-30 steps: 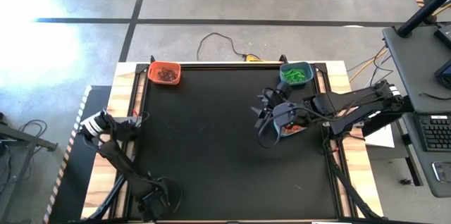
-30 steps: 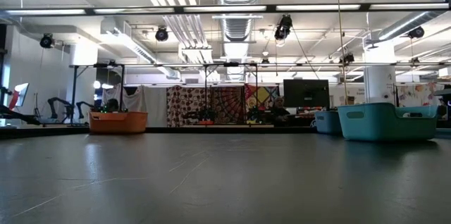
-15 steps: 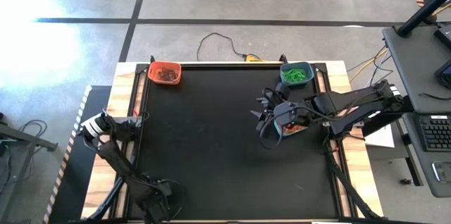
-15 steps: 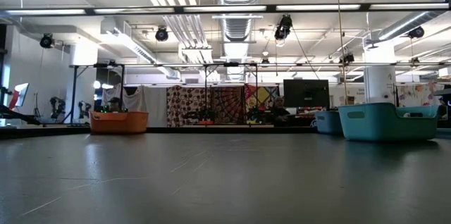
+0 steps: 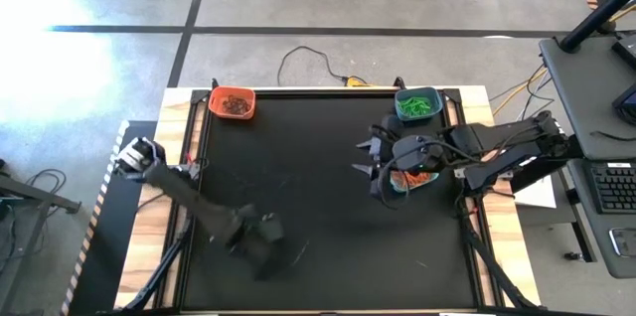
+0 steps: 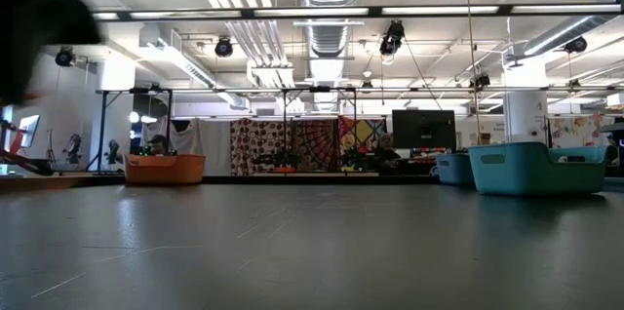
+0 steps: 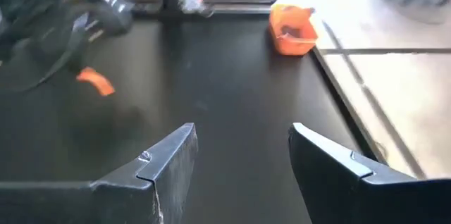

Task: Sort rubber bands into baskets
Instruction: Put the orange rubber band into the green bin

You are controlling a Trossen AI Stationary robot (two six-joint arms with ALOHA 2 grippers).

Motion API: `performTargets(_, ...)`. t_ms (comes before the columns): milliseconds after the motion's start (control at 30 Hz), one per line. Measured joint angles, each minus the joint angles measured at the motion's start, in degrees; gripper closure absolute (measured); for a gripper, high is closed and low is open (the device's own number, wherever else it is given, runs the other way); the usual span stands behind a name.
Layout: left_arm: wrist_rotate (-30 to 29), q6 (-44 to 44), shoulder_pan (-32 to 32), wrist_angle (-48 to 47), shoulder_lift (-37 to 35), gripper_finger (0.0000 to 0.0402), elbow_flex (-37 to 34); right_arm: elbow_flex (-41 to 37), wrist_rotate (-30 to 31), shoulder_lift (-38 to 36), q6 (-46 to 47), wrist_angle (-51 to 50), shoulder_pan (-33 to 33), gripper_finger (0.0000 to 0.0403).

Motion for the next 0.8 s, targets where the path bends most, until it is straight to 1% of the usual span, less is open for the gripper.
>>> performTargets(33, -0.31, 1.29, 2.46, 0.24, -0.82, 0.0401, 0.71, -0.35, -1.30, 0.00, -0.50, -0.65, 0.00, 0.0186)
performTargets(133, -4.16, 5.49, 8.64, 2.22, -2.62, 0.0401, 2.88, -2.00, -6.16, 0.20, -1.04, -3.91, 0.00, 0.0186)
performTargets(167, -4.87, 7.36, 10.44, 4.22, -2.87, 0.0401, 3.60, -2.69, -7.53, 0.26, -0.77, -5.29, 0.00, 0.0186)
performTargets(233, -4.90, 10.23, 14.02, 10.33, -2.95, 0.0401, 4.57, -3.95, -8.26, 0.20, 2.07, -8.19, 0.04, 0.0186)
performTargets(300, -4.80, 11.04, 17.01, 19.21, -2.87, 0.0401, 4.38, -5.28, -8.23, -1.13, 5.03, -11.19, 0.02, 0.0186)
performTargets(333, -4.48, 11.42, 18.47, 25.23, -2.65, 0.0401, 3.85, -6.18, -8.14, -2.42, 6.33, -12.39, 0.02, 0.0186)
performTargets(400, -2.84, 12.80, 20.92, 36.64, -2.10, 0.0401, 2.78, -8.89, -8.01, -5.99, 9.15, -12.32, 0.51, 0.0186)
performTargets(500, -0.94, 14.98, 24.93, 51.03, -0.55, 0.0401, 1.91, -14.44, -8.11, -11.94, 13.90, -12.35, 2.15, 0.0186)
performTargets(567, 2.54, 15.74, 28.28, 58.02, 1.23, 0.0401, 1.54, -18.66, -8.18, -16.15, 18.14, -13.01, 3.41, 0.0186)
performTargets(633, 8.42, 16.39, 32.63, 65.27, 4.91, 0.0401, 1.81, -22.74, -7.90, -20.59, 22.37, -12.99, 4.31, 0.0186)
performTargets(733, 17.91, 16.49, 38.38, 69.01, 12.91, 0.0401, 5.92, -27.85, -7.61, -26.10, 27.44, -12.86, 4.29, 0.0186)
performTargets(800, 21.34, 16.80, 40.26, 68.42, 17.89, 0.0401, 10.99, -30.21, -7.18, -28.46, 31.48, -12.83, 4.13, 0.0186)
